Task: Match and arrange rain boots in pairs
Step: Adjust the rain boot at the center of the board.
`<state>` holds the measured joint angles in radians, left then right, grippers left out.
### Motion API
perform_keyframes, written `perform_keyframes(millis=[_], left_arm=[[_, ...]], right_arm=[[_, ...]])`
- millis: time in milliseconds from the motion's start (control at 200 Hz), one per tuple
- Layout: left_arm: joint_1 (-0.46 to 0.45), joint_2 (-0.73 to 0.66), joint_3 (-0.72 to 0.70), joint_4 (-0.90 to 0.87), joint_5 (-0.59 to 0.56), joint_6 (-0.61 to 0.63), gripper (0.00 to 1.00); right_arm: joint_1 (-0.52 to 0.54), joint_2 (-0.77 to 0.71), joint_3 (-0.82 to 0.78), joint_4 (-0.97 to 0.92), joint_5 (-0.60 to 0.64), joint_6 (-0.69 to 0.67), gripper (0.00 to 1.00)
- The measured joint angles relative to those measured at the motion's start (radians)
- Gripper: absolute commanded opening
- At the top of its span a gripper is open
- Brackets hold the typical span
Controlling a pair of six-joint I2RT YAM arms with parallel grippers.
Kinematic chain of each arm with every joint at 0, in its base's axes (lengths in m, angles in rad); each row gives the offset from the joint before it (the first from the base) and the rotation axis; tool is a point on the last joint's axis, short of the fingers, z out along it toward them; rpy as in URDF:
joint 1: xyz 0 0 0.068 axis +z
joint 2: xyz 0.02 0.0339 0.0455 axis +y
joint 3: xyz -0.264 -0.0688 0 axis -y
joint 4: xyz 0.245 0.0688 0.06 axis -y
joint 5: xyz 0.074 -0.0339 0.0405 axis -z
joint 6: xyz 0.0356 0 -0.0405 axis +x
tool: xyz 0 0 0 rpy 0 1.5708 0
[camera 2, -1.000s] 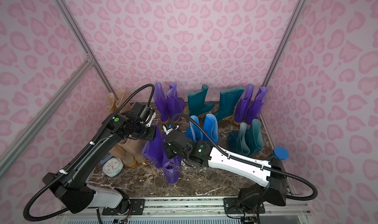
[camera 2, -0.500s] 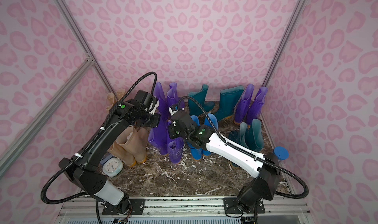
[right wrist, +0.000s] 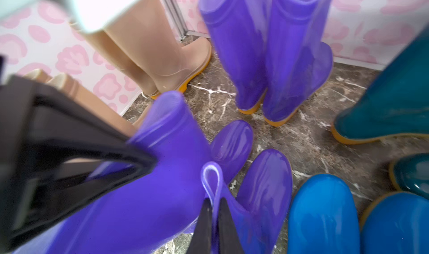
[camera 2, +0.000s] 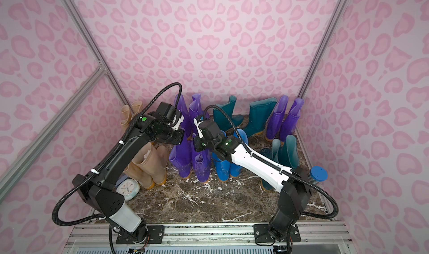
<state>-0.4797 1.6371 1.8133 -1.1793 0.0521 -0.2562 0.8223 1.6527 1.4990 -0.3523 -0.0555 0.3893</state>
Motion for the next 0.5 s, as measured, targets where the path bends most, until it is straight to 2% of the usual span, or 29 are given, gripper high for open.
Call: perform_keyframes(millis=[175,220,255,275,295,335,400,440,500], left_arm=[[0.0,-0.008,-0.029,0.016,0.06,-0.024,0.02],[0.0,-0.007,-0.032,0.026,0.07,-0.025,0.02],[0.0,-0.006,-0.035,0.031,0.076,-0.026,0.11],[0.0,-0.006,-0.036,0.034,0.076,-0.031,0.17],[0.0,-0.006,-0.037,0.035,0.076,-0.032,0.19],[0.0,-0.006,-0.038,0.037,0.079,-0.032,0.23],[-0.001,-0.006,-0.038,0.038,0.083,-0.039,0.4],[-0.001,-0.008,-0.037,0.04,0.086,-0.039,0.43],[-0.001,-0.009,-0.021,0.039,0.087,-0.048,0.49]], right_arm=[[-0.004,0.016,-0.015,0.059,-0.06,0.037,0.0],[-0.008,0.021,-0.016,0.071,-0.076,0.041,0.11],[-0.011,0.022,-0.016,0.072,-0.081,0.043,0.21],[-0.012,0.023,-0.016,0.072,-0.086,0.046,0.31],[-0.014,0.023,-0.016,0.071,-0.09,0.046,0.38],[-0.016,0.023,-0.011,0.068,-0.094,0.044,0.41],[-0.014,0.016,0.007,0.053,-0.094,0.032,0.5],[-0.012,0.005,0.024,0.027,-0.092,0.032,0.55],[-0.008,-0.023,0.055,-0.006,-0.068,0.013,0.56]])
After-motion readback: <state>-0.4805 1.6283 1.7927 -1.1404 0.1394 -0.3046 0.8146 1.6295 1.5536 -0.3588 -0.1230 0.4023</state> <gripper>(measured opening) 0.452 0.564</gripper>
